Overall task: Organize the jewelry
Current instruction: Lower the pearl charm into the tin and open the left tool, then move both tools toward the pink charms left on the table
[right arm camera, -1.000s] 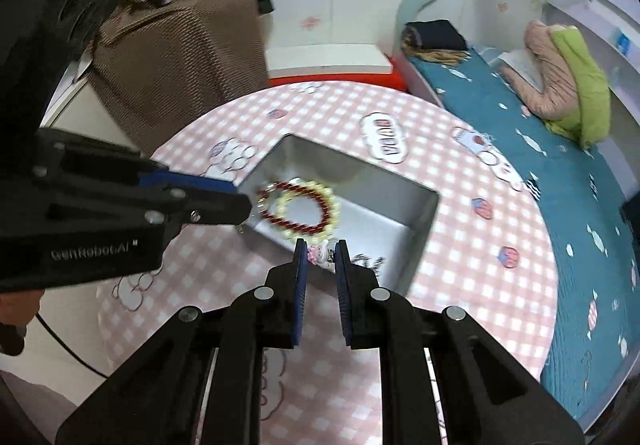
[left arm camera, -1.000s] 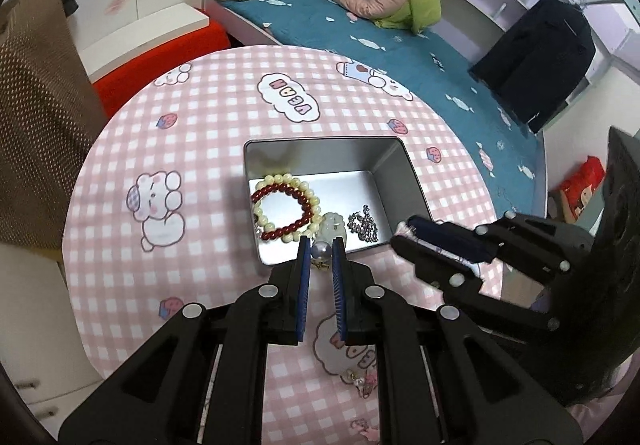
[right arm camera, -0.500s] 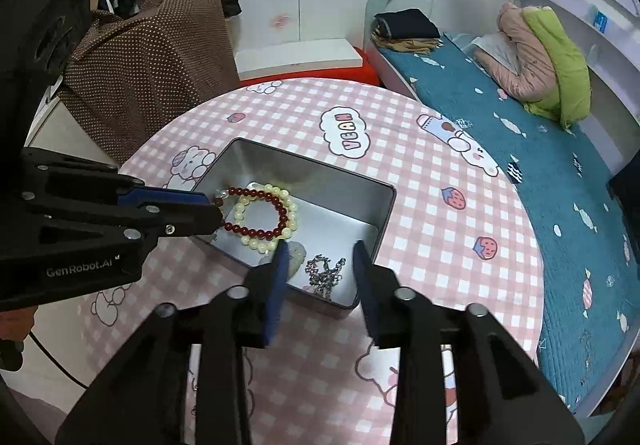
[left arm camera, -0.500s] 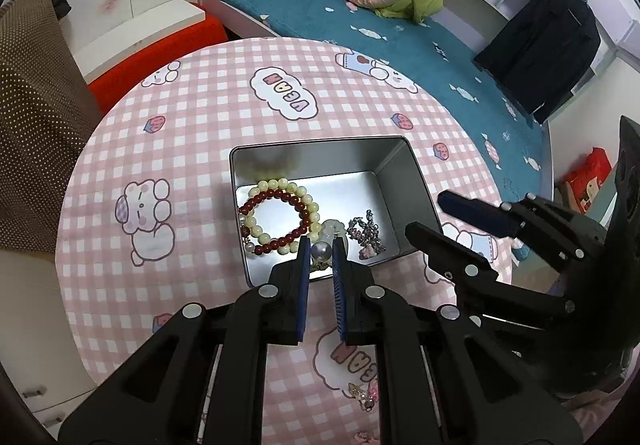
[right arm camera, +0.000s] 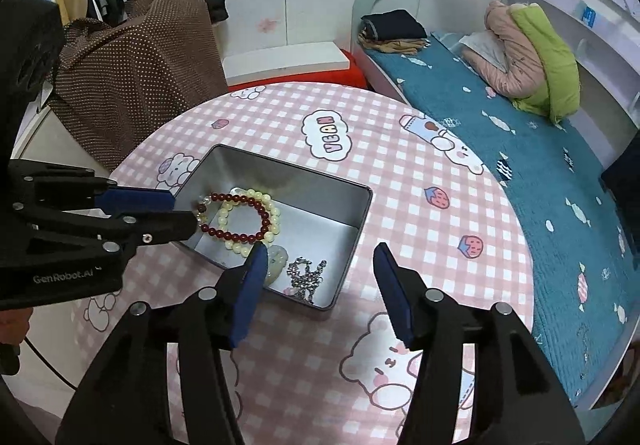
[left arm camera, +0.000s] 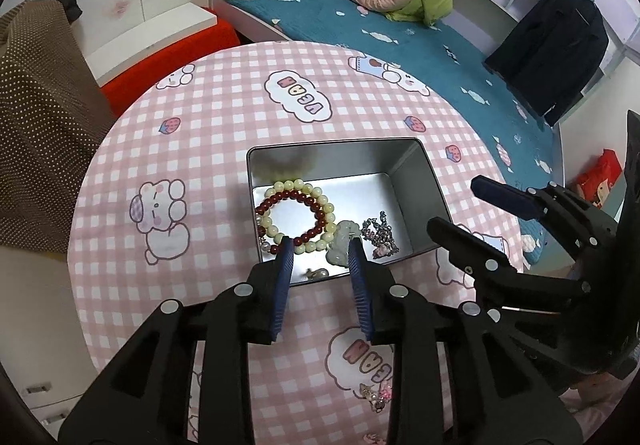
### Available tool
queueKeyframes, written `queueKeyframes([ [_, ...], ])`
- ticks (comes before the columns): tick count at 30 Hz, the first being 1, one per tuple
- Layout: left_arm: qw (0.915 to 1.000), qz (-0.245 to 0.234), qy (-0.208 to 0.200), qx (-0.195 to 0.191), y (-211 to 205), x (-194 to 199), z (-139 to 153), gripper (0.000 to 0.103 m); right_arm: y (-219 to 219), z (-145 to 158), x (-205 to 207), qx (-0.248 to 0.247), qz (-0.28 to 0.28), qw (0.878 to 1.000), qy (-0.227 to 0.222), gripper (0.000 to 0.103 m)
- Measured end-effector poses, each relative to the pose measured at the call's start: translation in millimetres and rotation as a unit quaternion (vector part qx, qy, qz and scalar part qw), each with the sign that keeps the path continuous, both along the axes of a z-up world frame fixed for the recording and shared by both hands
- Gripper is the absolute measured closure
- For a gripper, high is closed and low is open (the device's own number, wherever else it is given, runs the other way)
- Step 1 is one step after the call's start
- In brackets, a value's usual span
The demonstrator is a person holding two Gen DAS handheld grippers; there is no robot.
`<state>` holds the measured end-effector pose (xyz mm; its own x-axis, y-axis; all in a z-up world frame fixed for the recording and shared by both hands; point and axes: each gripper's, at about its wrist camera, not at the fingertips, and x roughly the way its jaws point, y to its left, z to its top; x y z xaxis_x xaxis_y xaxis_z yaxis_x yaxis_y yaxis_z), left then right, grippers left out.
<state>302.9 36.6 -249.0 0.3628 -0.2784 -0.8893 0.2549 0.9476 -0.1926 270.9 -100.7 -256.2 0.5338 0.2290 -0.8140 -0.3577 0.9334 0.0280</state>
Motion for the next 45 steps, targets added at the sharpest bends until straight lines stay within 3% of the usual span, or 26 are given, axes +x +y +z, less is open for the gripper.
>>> queueKeyframes([
  [11,0.9995,-0.014,-0.029,-0.006,0,-23,16,0.063,-17,4,-13,-0.008,-0.033,0.999,-0.006,0.042],
  [16,0.9993,-0.025,-0.023,-0.015,-1,-43,18,0.050,-25,1,-30,-0.015,-0.045,0.999,0.003,0.040],
  [20,0.9994,-0.033,-0.003,-0.012,0,-63,8,0.050,-27,-6,-48,-0.015,-0.048,0.999,0.019,0.040],
  [28,0.9985,-0.036,0.042,0.001,5,-96,-28,0.050,3,-34,-85,-0.021,0.014,0.997,0.067,0.040],
  [33,0.9980,-0.017,0.057,0.022,9,-110,-44,0.050,28,-41,-106,-0.028,0.088,0.994,0.060,0.040],
  [35,0.9979,-0.003,0.060,0.026,11,-114,-46,0.050,39,-47,-110,-0.049,0.109,0.991,0.054,0.042],
  [42,0.9972,0.028,0.041,0.057,9,-118,-42,0.050,47,-67,-116,-0.074,0.142,0.985,0.061,0.066],
  [45,0.9971,0.040,0.040,0.052,8,-121,-40,0.050,41,-70,-114,-0.072,0.139,0.986,0.062,0.068],
])
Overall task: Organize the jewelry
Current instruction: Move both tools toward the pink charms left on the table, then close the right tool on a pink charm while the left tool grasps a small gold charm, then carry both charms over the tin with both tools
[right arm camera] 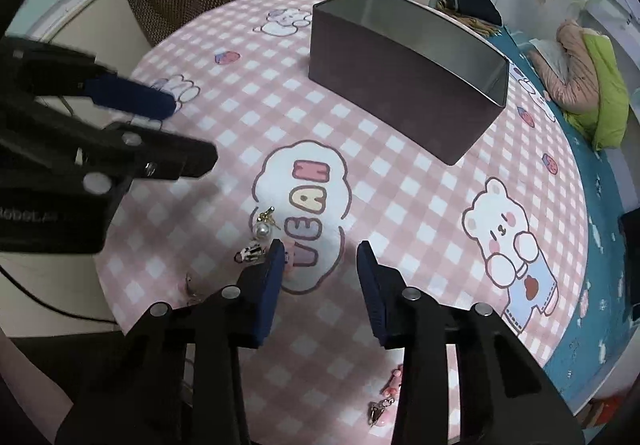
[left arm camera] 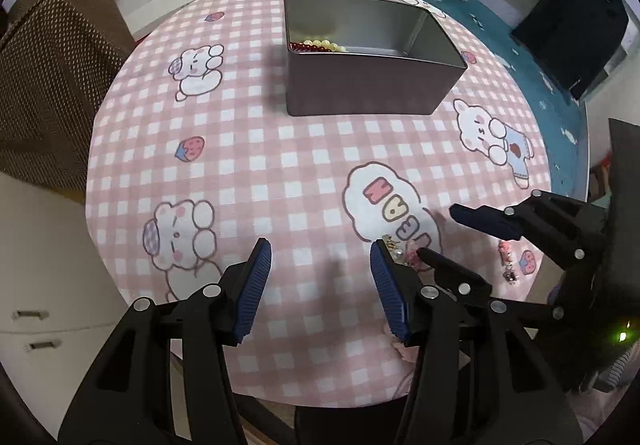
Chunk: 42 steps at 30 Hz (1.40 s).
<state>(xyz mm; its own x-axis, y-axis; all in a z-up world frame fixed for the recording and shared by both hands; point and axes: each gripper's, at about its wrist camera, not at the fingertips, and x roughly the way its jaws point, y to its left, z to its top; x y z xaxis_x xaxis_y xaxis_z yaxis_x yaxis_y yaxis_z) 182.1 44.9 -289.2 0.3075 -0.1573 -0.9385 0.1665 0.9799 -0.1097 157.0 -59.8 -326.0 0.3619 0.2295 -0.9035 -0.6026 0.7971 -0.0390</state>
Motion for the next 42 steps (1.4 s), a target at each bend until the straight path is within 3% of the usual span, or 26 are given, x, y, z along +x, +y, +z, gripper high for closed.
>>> queueKeyframes([
  [10,0.9993,0.027,0.022,-0.010,-9,-4,-13,0.050,-15,2,2,-0.040,-0.005,0.999,-0.029,0.069],
  [15,0.9993,0.023,0.025,-0.012,-11,0,-17,0.050,-25,8,8,0.003,-0.009,1.000,-0.003,0.069],
  [21,0.9989,0.031,0.034,-0.008,-6,2,-23,0.050,-8,3,-1,0.005,0.034,0.999,0.014,0.069],
  [25,0.9988,0.032,0.036,-0.010,-3,0,-25,0.050,-8,-5,1,-0.001,0.021,1.000,0.022,0.072],
  [28,0.9986,0.027,0.037,-0.026,-4,-1,-24,0.050,-10,-6,3,0.005,0.014,1.000,0.027,0.080],
  [31,0.9969,0.017,0.043,-0.064,-8,0,-25,0.050,-8,-6,1,-0.003,0.021,1.000,0.021,0.081],
  [34,0.9961,0.011,0.053,-0.070,-14,3,-30,0.051,-12,-6,0,-0.004,0.014,1.000,0.024,0.081],
  [41,0.9963,-0.003,0.050,-0.070,-31,4,-39,0.061,-31,-5,5,-0.011,-0.016,0.999,0.027,0.081],
  [42,0.9965,-0.006,0.048,-0.068,-32,5,-39,0.070,-33,-5,5,-0.009,-0.019,0.999,0.028,0.081],
])
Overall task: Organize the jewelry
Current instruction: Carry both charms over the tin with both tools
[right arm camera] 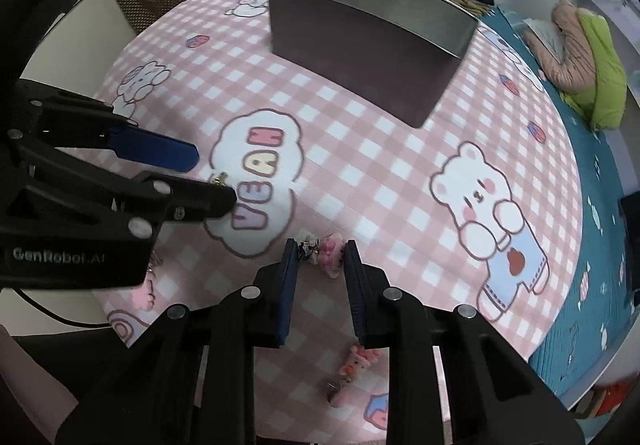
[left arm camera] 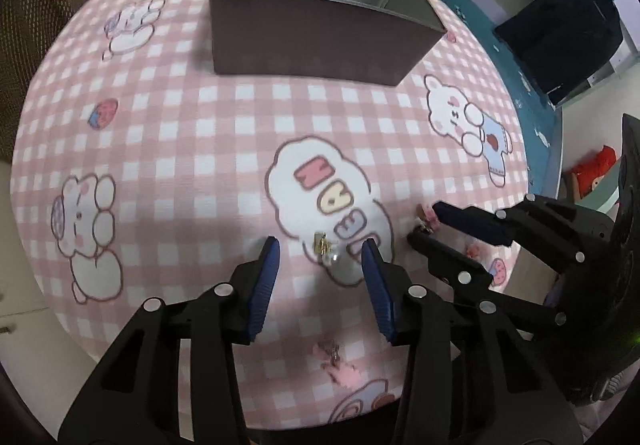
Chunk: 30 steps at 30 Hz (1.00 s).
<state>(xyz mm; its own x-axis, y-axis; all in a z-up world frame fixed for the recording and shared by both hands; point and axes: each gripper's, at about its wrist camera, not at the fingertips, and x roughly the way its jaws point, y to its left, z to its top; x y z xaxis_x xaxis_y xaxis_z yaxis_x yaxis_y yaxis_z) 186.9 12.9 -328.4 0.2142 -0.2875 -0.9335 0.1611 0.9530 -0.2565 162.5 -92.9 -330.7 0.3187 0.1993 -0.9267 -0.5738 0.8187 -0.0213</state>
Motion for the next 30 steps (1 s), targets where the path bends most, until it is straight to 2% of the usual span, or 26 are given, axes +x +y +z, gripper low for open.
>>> queueKeyframes([
  [1,0.9998,-0.003,-0.012,0.016,-2,-1,0,0.079,-1,0,0,0.003,-0.003,1.000,0.001,0.081],
  [3,0.9994,-0.004,-0.016,0.030,-3,-1,-1,0.090,-2,0,0,0.007,-0.007,1.000,0.002,0.081],
  [4,0.9995,-0.003,-0.014,0.029,-2,-1,-1,0.092,-2,0,1,0.010,-0.009,1.000,0.004,0.081],
  [9,0.9991,-0.010,-0.016,0.038,-5,-2,-1,0.092,-3,1,2,0.013,-0.015,1.000,0.005,0.081],
  [15,0.9995,0.000,-0.020,0.025,3,-1,7,0.092,-8,4,9,0.017,-0.034,0.999,0.003,0.081],
  [23,0.9978,0.007,-0.066,0.000,14,13,40,0.092,-22,18,28,0.046,-0.084,0.995,0.011,0.081],
  [30,0.9935,0.022,-0.110,-0.020,24,35,72,0.092,-28,51,51,0.070,-0.107,0.991,-0.036,0.081],
])
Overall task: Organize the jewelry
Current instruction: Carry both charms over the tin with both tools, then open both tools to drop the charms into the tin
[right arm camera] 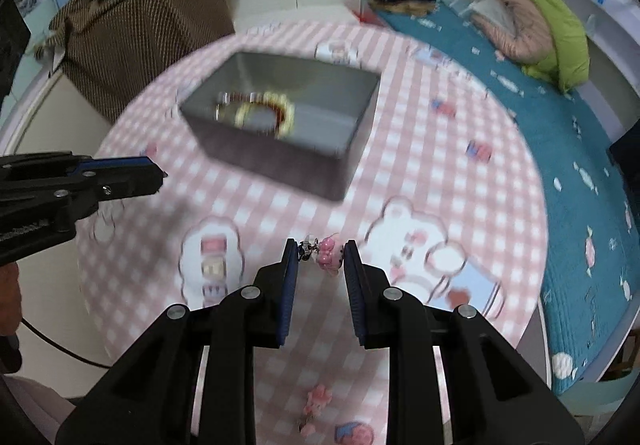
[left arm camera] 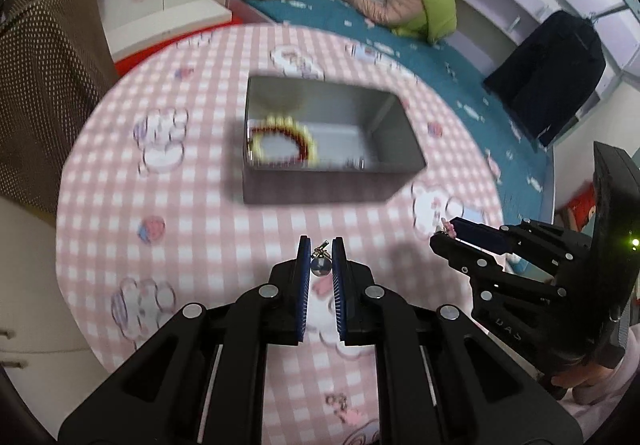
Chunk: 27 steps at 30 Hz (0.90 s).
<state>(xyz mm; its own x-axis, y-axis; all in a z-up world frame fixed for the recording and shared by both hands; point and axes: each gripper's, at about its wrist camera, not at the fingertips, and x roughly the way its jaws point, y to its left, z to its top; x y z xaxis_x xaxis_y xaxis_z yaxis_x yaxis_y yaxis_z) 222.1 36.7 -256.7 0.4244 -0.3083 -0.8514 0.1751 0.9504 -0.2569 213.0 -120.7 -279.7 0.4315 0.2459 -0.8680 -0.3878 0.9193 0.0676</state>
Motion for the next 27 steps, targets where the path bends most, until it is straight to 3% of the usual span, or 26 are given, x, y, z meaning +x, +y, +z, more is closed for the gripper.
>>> queueKeyframes([
  [10,0.9998,-0.006,-0.019,-0.004,-5,43,10,0.092,21,28,30,0.007,0.010,0.998,-0.056,0.081],
  [23,0.9998,-0.016,-0.011,-0.002,-8,80,0,0.092,33,6,60,0.016,-0.009,1.000,-0.006,0.081],
  [27,0.9998,-0.017,-0.008,0.002,-9,87,-4,0.092,32,6,64,0.011,-0.020,1.000,-0.003,0.067],
])
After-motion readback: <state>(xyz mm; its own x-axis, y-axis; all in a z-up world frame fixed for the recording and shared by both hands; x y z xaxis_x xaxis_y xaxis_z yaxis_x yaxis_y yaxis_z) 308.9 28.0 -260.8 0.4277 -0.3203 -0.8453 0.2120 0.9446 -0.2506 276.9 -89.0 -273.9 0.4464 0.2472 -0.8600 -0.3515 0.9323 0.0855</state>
